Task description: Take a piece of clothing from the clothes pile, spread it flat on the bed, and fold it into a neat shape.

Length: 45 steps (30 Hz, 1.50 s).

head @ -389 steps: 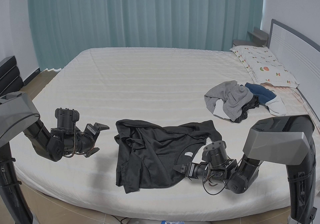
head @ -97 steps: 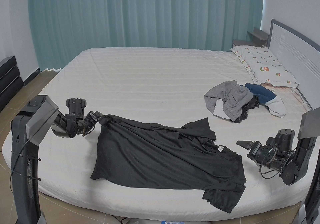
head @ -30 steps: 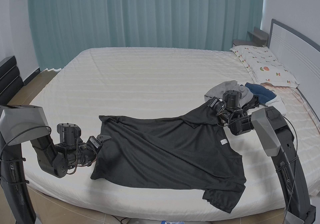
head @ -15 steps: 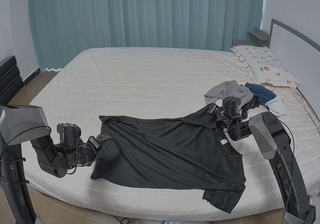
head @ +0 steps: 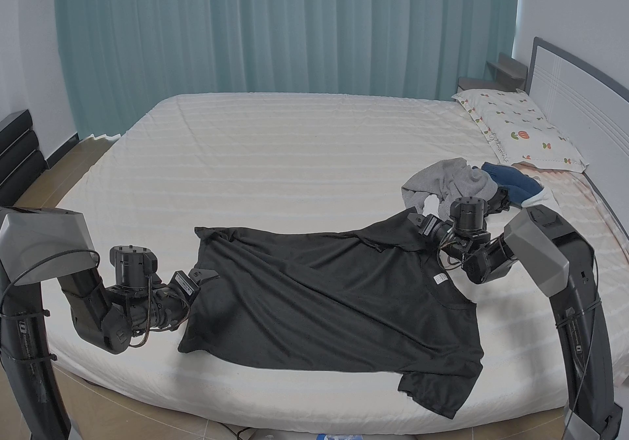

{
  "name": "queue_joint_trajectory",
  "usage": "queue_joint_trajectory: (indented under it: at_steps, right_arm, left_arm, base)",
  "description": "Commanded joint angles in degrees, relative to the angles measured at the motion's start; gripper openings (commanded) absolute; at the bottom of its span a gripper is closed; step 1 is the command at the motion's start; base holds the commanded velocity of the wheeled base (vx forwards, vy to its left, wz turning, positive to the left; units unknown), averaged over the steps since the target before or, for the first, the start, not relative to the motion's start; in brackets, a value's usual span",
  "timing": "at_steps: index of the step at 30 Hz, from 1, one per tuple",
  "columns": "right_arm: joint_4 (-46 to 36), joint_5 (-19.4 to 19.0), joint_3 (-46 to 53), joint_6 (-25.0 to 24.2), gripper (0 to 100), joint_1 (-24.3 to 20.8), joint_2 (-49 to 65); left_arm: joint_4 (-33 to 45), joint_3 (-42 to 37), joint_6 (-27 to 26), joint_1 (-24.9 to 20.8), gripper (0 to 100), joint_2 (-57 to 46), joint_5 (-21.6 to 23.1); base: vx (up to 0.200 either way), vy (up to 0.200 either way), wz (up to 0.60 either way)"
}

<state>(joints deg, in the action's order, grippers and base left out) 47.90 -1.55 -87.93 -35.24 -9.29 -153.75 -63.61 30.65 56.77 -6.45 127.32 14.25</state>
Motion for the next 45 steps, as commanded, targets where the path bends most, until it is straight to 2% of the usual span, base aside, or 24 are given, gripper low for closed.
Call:
queue_joint_trajectory:
  at_steps: [1,4,5,6,12,15,20,25,33,42,45]
  right_arm:
    - [15.0,-4.2,33.1,-0.9,100,2.3,20.9]
    - [16.4,-4.2,43.6,-6.0,100,1.2,27.1]
    - [16.4,-4.2,43.6,-6.0,100,1.2,27.1]
    - [18.2,-3.9,49.2,-9.8,100,0.8,29.4]
    - [24.7,-3.8,57.5,-11.5,100,2.7,30.2]
    - [28.1,-4.0,63.0,-12.4,100,3.3,30.6]
    - [31.6,-4.6,66.9,-16.3,100,3.3,30.5]
    - [31.7,-4.5,68.2,-16.3,100,3.0,30.4]
    - [34.1,-4.7,72.1,-20.5,100,1.2,29.7]
    - [40.0,-5.4,76.7,-20.1,100,1.6,28.1]
    - [40.9,-5.4,77.0,-20.1,100,1.1,26.8]
  left_arm:
    - [-7.2,-7.5,-1.2,0.1,100,-0.5,0.2]
    - [-8.1,-10.1,-3.1,0.0,100,-2.2,0.1]
    - [-8.1,-10.1,-3.1,0.0,100,-2.2,0.1]
    - [-7.8,-10.6,-4.8,-0.1,100,-2.4,-0.2]
    - [-6.4,-11.0,-7.8,0.0,100,-2.7,-1.2]
    - [-5.2,-14.1,-9.1,0.1,100,-3.5,-5.5]
    - [-5.6,-20.8,-10.2,0.0,100,-6.8,-5.7]
    - [-5.7,-23.9,-10.3,-0.4,100,-6.8,-7.2]
    - [-6.2,-22.6,-9.6,-1.5,100,-4.6,-8.5]
    - [-7.3,-21.9,-9.8,-1.6,100,-0.8,-8.8]
    - [-7.3,-21.2,-9.8,-1.6,100,-0.3,-10.1]
  base:
    - [0.000,0.000,0.00]
    - [0.000,0.000,0.00]
    - [0.000,0.000,0.00]
    - [0.000,0.000,0.00]
    - [0.000,0.000,0.00]
    - [0.000,0.000,0.00]
    - [0.000,0.000,0.00]
    - [0.000,0.000,0.00]
    - [0.000,0.000,0.00]
    - [-0.067,0.000,0.00]
    - [0.000,0.000,0.00]
